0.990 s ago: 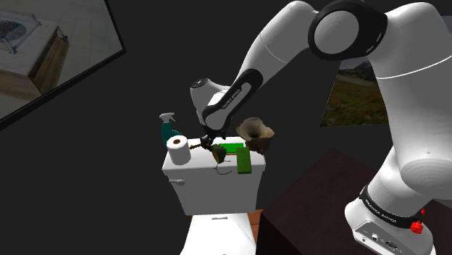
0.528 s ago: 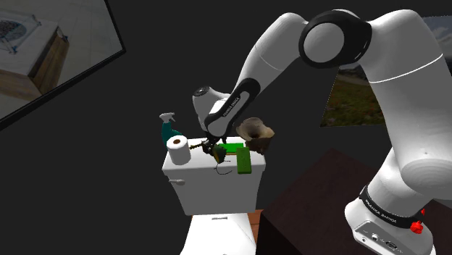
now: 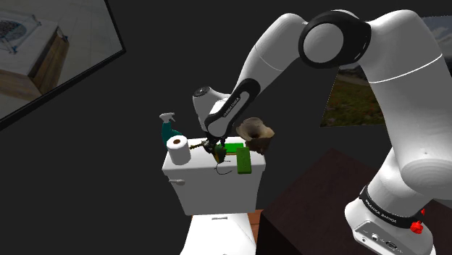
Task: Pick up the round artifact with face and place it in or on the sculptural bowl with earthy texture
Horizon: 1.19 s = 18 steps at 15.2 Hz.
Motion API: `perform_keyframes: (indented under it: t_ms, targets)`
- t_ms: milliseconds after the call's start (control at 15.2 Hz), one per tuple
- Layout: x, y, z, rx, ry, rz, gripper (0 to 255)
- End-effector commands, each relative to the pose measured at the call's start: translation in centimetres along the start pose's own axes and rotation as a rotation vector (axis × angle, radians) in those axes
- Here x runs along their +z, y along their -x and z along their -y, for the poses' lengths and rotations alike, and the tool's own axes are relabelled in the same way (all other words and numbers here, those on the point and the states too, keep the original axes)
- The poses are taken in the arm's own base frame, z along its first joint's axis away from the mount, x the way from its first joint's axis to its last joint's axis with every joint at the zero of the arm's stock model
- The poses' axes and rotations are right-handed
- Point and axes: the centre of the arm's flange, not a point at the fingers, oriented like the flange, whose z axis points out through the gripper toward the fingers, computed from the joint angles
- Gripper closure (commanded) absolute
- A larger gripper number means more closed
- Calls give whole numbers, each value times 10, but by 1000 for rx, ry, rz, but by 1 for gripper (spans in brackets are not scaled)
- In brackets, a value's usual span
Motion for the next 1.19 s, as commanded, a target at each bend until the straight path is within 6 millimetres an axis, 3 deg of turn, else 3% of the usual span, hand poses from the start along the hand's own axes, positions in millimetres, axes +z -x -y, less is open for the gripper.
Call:
perform_keyframes:
  t_ms: [0,462,1122]
  targets:
    - [0,0,0,0,0,1,255]
    - [0,0,0,0,0,1,255]
    - [-52,1,-8,0,0,1,255]
